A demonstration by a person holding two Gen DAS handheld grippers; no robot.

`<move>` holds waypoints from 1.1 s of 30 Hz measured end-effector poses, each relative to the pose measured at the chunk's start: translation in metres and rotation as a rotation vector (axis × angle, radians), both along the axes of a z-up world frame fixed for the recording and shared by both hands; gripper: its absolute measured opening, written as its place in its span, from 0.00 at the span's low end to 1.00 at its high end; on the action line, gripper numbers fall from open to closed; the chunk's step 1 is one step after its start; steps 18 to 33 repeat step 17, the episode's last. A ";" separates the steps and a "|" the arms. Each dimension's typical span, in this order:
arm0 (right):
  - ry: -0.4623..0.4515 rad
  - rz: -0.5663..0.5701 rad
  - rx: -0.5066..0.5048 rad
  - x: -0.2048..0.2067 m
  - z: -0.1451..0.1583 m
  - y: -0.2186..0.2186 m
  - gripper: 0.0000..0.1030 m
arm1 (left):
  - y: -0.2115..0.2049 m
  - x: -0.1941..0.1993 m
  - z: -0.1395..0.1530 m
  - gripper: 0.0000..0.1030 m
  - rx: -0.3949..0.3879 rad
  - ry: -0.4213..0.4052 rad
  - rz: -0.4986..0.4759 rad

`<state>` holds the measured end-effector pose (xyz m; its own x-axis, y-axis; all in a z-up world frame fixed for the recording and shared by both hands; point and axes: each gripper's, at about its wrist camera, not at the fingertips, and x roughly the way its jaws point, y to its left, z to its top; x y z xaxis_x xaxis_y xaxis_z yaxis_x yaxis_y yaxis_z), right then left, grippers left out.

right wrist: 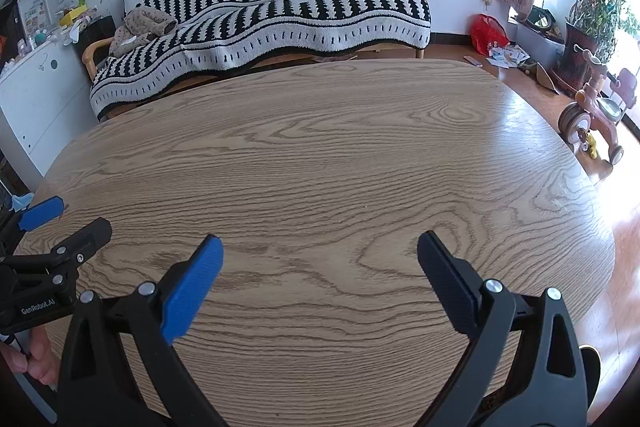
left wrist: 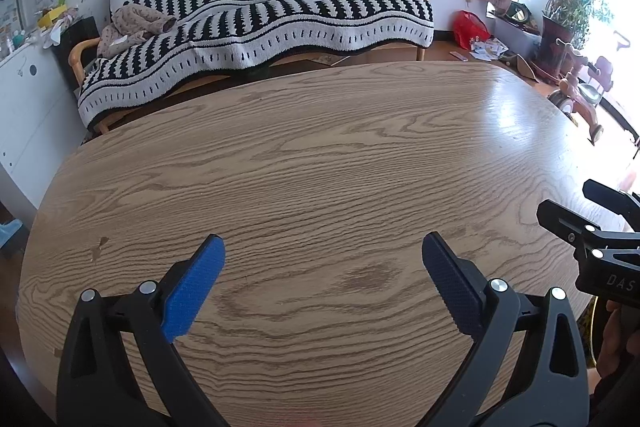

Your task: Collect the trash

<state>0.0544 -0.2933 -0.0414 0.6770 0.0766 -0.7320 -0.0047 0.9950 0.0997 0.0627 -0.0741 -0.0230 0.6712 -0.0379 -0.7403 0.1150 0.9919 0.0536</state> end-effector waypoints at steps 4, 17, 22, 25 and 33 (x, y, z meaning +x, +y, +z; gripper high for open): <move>0.000 0.001 0.000 0.001 0.000 0.000 0.91 | 0.001 0.000 0.000 0.93 -0.007 -0.005 -0.003; 0.012 0.005 0.002 0.003 -0.003 -0.001 0.92 | 0.006 0.001 0.001 0.93 -0.006 0.000 0.001; 0.012 0.005 0.002 0.003 -0.003 -0.001 0.92 | 0.006 0.001 0.001 0.93 -0.006 0.000 0.001; 0.012 0.005 0.002 0.003 -0.003 -0.001 0.92 | 0.006 0.001 0.001 0.93 -0.006 0.000 0.001; 0.012 0.005 0.002 0.003 -0.003 -0.001 0.92 | 0.006 0.001 0.001 0.93 -0.006 0.000 0.001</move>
